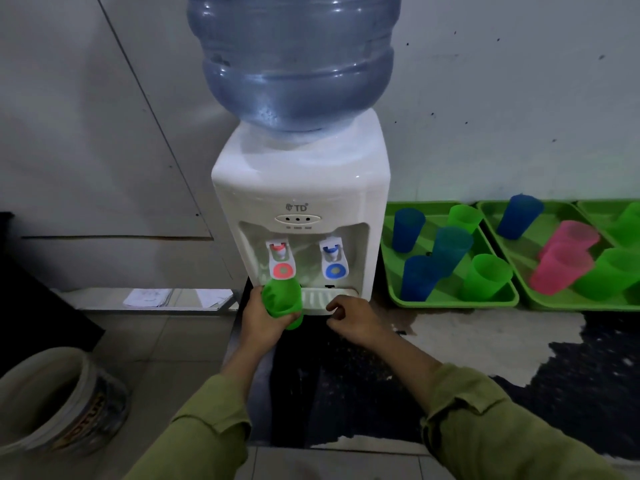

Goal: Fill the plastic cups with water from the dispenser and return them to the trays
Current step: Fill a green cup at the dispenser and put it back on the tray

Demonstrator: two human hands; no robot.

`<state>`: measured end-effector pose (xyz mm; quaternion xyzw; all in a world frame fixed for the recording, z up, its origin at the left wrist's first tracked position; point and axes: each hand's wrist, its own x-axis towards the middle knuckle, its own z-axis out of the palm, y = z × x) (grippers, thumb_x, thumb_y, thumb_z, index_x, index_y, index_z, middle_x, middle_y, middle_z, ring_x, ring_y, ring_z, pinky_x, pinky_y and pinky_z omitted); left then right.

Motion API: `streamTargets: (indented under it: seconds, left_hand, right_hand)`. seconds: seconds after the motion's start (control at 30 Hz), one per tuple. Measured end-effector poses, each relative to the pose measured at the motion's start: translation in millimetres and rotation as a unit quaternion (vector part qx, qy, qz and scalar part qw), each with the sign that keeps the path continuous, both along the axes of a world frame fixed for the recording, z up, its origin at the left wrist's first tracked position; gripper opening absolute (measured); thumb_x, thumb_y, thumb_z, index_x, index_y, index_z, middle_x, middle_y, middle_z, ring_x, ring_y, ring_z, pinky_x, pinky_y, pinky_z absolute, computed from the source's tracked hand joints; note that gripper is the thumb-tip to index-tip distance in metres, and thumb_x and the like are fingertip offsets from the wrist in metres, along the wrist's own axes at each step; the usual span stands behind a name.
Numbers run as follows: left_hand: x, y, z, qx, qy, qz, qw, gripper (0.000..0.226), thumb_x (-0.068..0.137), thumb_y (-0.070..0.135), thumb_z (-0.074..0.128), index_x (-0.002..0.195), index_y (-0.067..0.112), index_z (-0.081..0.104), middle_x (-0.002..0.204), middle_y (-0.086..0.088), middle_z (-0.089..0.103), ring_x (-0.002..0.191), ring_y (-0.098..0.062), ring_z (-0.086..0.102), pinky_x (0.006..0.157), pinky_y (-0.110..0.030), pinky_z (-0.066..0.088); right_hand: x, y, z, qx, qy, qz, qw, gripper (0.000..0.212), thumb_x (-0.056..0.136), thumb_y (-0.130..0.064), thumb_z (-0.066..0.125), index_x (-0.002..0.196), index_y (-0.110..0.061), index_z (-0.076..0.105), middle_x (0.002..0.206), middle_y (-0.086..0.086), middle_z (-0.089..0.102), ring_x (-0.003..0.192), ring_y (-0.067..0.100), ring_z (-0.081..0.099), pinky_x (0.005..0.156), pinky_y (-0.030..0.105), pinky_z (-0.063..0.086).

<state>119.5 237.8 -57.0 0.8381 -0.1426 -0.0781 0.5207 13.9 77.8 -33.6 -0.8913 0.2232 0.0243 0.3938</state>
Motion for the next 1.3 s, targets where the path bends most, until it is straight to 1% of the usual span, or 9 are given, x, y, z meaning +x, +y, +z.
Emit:
streamTargets:
  seconds: [0.2,0.37,0.53,0.67,0.8,0.93,1.1,1.2,1.3]
  left_hand:
    - [-25.0,4.5,-3.5,0.024,0.022,-0.010,0.999,0.069,0.059,0.009,0.087,0.117,0.006,0.048,0.110,-0.010,0.060,0.096,-0.020,0.055,0.080,-0.025,0.042]
    - [-34.5,0.4,1.0,0.016,0.022,-0.077,0.997,0.065,0.056,0.016,0.089,0.107,0.022,0.048,0.101,0.004,0.059,0.093,-0.011,0.056,0.066,-0.004,0.039]
    - [-49.9,-16.6,26.6,-0.021,-0.005,-0.140,0.990,0.066,0.051,0.032,0.090,0.103,0.036,0.051,0.098,0.014,0.063,0.090,0.003,0.059,0.070,-0.003,0.044]
    - [-64.1,-41.6,46.8,-0.059,-0.032,-0.178,0.982,0.065,0.051,0.041,0.088,0.104,0.041,0.051,0.100,0.013,0.066,0.092,0.002,0.062,0.073,-0.010,0.049]
    - [-76.4,-75.8,65.1,-0.075,-0.062,-0.212,0.972,0.064,0.051,0.047,0.086,0.104,0.046,0.049,0.099,0.017,0.064,0.092,0.009,0.059,0.072,-0.003,0.044]
    - [-88.4,-112.8,80.4,-0.084,-0.058,-0.246,0.964,0.075,0.048,0.058,0.082,0.111,0.041,0.046,0.103,0.021,0.060,0.094,0.010,0.056,0.071,0.000,0.042]
    - [-100.9,-165.9,94.9,-0.112,-0.070,-0.293,0.947,0.068,0.057,0.043,0.085,0.114,0.033,0.049,0.106,0.016,0.063,0.097,0.005,0.059,0.079,-0.010,0.046]
    - [-105.3,-207.8,104.7,-0.109,-0.062,-0.326,0.937,0.069,0.059,0.041,0.084,0.116,0.032,0.048,0.106,0.017,0.061,0.097,0.007,0.058,0.080,-0.009,0.046]
    - [-106.5,-254.0,110.0,-0.110,-0.051,-0.346,0.931,0.067,0.060,0.046,0.082,0.116,0.036,0.046,0.108,0.019,0.060,0.098,0.014,0.056,0.080,-0.004,0.042]
  right_hand:
    - [-15.4,-7.2,-6.1,0.004,-0.003,0.027,1.000,0.045,0.076,-0.020,0.070,0.118,-0.014,0.056,0.107,0.006,0.067,0.099,0.020,0.061,0.086,0.027,0.048]
    - [-29.9,-14.2,-8.6,0.014,0.002,0.060,0.998,0.076,0.070,-0.024,0.078,0.136,-0.015,0.040,0.126,0.009,0.056,0.112,0.021,0.055,0.094,0.032,0.047]
    - [-48.3,-17.2,1.1,0.060,-0.066,0.052,0.995,0.090,0.066,-0.019,0.083,0.140,-0.014,0.031,0.135,0.011,0.048,0.118,0.021,0.052,0.099,0.036,0.046]
    - [-60.0,-24.4,18.5,0.109,-0.126,0.023,0.986,0.084,0.066,-0.008,0.082,0.135,-0.013,0.035,0.120,0.005,0.056,0.093,-0.001,0.057,0.073,0.005,0.046]
    - [-76.9,-41.1,32.2,0.119,-0.184,-0.038,0.975,0.076,0.066,-0.010,0.083,0.130,-0.013,0.041,0.114,0.003,0.062,0.100,0.012,0.062,0.079,0.018,0.050]
    - [-92.9,-69.6,48.7,0.053,-0.237,-0.068,0.968,0.072,0.068,-0.018,0.082,0.128,-0.014,0.044,0.112,-0.004,0.058,0.101,0.008,0.056,0.080,0.007,0.043]
    - [-109.7,-115.6,65.3,0.028,-0.274,-0.111,0.955,0.065,0.068,-0.016,0.082,0.123,-0.013,0.048,0.106,-0.008,0.057,0.094,0.001,0.055,0.073,-0.002,0.039]
    - [-117.6,-153.4,73.9,0.027,-0.289,-0.130,0.948,0.065,0.066,-0.019,0.083,0.121,-0.014,0.049,0.106,-0.007,0.061,0.091,-0.005,0.057,0.075,0.002,0.043]
    - [-122.9,-198.9,81.8,0.029,-0.299,-0.142,0.943,0.061,0.067,-0.017,0.083,0.118,-0.015,0.049,0.105,-0.006,0.061,0.095,0.007,0.060,0.080,0.013,0.048]
